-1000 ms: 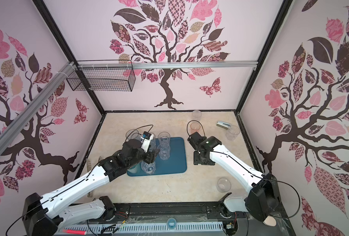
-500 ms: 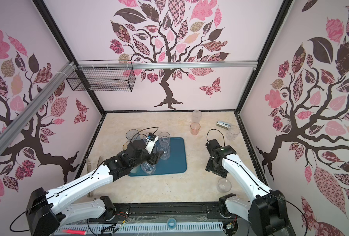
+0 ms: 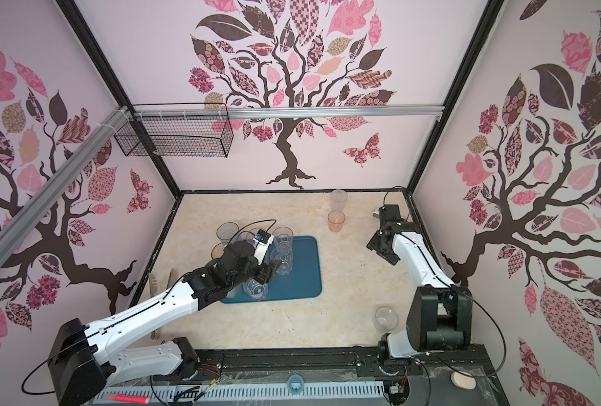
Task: Place the glasses into the tray
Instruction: 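Move the right gripper to the clear cup farther from the robot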
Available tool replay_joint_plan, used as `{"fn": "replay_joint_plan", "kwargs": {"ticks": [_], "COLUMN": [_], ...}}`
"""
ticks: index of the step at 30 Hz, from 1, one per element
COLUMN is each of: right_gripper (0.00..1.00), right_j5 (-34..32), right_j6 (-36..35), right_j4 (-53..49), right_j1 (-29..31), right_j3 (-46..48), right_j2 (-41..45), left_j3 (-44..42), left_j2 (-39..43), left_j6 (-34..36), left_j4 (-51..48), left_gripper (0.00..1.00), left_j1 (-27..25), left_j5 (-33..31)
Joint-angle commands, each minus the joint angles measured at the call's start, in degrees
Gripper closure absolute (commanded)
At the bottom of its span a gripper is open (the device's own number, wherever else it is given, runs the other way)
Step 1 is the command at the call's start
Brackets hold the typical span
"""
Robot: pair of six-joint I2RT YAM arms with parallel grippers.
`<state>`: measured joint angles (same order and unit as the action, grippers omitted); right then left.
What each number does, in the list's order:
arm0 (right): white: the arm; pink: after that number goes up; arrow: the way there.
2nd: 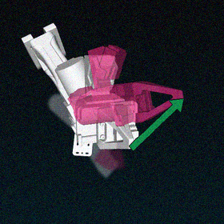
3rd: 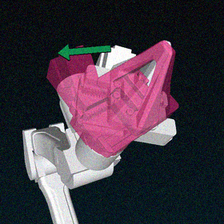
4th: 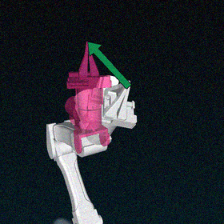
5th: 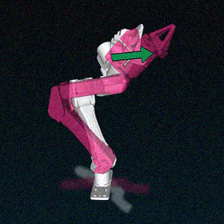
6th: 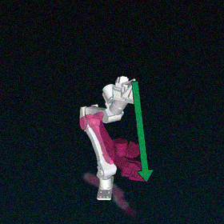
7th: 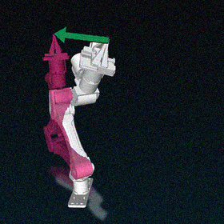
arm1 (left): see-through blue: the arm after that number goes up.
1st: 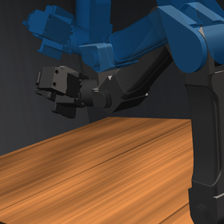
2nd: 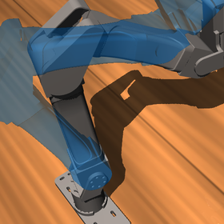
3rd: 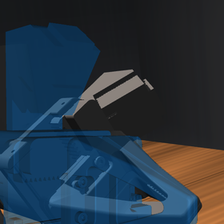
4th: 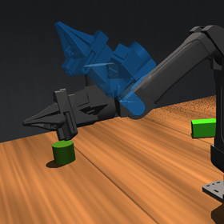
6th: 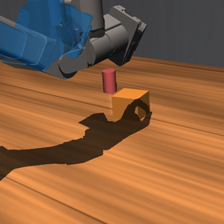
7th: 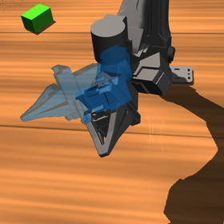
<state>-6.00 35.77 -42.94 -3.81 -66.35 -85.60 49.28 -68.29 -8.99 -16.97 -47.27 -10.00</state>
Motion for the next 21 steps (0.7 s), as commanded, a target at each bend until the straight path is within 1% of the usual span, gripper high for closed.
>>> {"fn": "replay_joint_plan", "kwargs": {"ticks": [1, 5, 8, 12, 17, 21], "right_gripper": [0.32, 0.33, 0.33, 0.33, 0.36, 0.38], "right_j5": [2.29, 2.56, 3.67, 3.93, 6.18, 6.39], "right_j6": [2.73, 5.12, 7.47, 9.0, 9.51, 9.76], "right_j4": [6.03, 8.22, 9.9, 11.01, 9.7, 10.06], "right_j1": [-4.43, -8.91, -12.5, -15.15, -16.64, -17.18], "right_j3": [-4.31, -9.35, -11.28, -13.78, -19.73, -20.6], "right_j2": [-4.29, -8.54, -10.7, -13.76, -19.9, -22.52], "left_j3": [4.1, 4.77, 4.65, 4.36, 3.64, 3.23], "left_j2": [-1.01, -1.24, -1.6, -1.83, -1.3, -0.69], "left_j6": [0.98, 1.57, 1.35, 0.82, 1.84, 2.28], "left_j4": [-2.2, -2.61, -2.36, -2.67, -2.63, -2.67], "left_gripper": [0.31, 0.31, 0.31, 0.31, 0.31, 0.31], "left_j1": [-0.03, 0.02, 0.06, 0.02, 0.07, 0.5], "left_j5": [-2.14, -2.75, -2.03, -1.34, -1.94, -2.87]}}
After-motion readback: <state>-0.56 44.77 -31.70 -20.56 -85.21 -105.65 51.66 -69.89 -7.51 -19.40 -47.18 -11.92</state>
